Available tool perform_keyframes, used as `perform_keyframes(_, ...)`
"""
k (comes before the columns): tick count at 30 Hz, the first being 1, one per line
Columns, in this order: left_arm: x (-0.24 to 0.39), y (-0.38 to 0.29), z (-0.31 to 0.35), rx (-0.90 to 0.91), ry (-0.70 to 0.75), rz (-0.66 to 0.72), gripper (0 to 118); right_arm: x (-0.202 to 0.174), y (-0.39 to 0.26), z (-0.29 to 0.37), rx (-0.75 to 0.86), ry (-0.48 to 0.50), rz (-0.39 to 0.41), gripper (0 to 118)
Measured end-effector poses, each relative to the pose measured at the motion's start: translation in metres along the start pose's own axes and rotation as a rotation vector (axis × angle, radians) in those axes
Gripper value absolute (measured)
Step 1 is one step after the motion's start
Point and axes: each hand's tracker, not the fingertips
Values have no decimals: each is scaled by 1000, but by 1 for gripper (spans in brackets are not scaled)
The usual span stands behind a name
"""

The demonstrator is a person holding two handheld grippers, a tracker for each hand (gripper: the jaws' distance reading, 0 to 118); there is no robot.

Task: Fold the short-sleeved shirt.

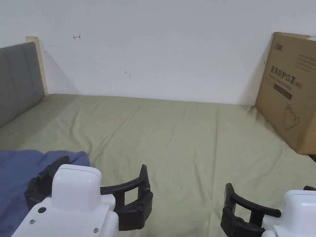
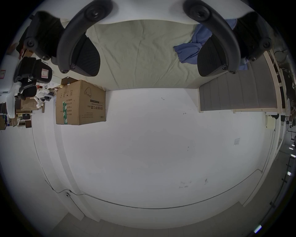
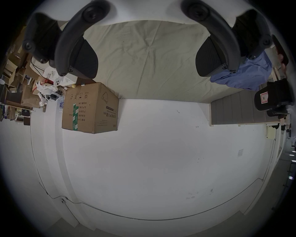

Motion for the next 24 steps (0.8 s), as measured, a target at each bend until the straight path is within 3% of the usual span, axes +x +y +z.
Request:
perform_keyframes(12, -1, 2, -4, -10, 10, -2, 118, 1, 1, -2, 7, 4, -8, 118)
perform_keyframes(14, 4, 7, -10, 6, 39, -127, 118, 6, 1, -1, 83, -47, -115, 118)
perform_keyframes(15, 10, 10, -13, 34, 81, -264, 118, 17, -2, 0, 124, -68, -325, 118)
perform_keyframes(17, 26, 5, -22, 84, 176, -637, 118, 43, -11, -7, 19, -80, -798, 118)
perform_keyframes(19, 38, -15, -30, 158, 261, -1088, 118, 77, -42, -30, -293, -65, -1340, 118)
perform_keyframes(21, 39, -39, -35, 217, 292, -1459, 118, 95, -83, -42, -487, -51, -1781, 118)
perform_keyframes(22, 36, -49, -36, 251, 292, -1585, 118, 97, -100, -39, -503, -80, -1898, 118)
perform_keyframes(23, 34, -54, -36, 262, 272, -1627, 118, 99, -108, -36, -508, -108, -1935, 118)
perform_keyframes(24, 31, -58, -35, 241, 229, -1604, 118, 102, -107, -33, -470, -145, -1841, 118)
